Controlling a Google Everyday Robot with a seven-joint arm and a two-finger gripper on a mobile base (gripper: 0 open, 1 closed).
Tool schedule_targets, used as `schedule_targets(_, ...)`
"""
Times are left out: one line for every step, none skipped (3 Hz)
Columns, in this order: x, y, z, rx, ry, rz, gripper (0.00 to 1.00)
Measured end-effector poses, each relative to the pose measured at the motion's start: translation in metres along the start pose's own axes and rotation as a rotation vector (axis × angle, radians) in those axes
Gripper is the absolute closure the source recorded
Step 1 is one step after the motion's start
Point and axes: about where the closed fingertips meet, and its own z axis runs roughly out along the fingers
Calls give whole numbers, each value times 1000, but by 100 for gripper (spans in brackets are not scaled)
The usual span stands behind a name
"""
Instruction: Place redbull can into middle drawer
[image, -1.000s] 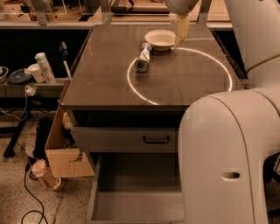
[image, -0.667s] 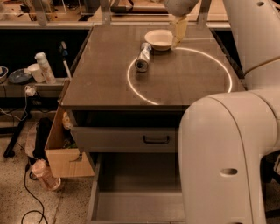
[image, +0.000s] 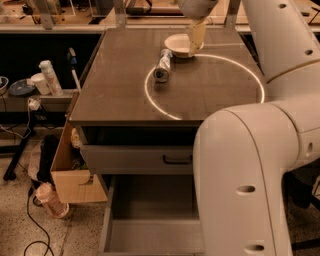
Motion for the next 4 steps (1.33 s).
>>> schedule_targets(3, -2, 9, -94, 102, -10, 0)
schedule_targets(6, 0, 15, -165, 177, -11, 0)
schedule_targets(6, 0, 18, -161, 170, -11, 0)
schedule_targets(7, -1, 27, -151, 152, -9, 0)
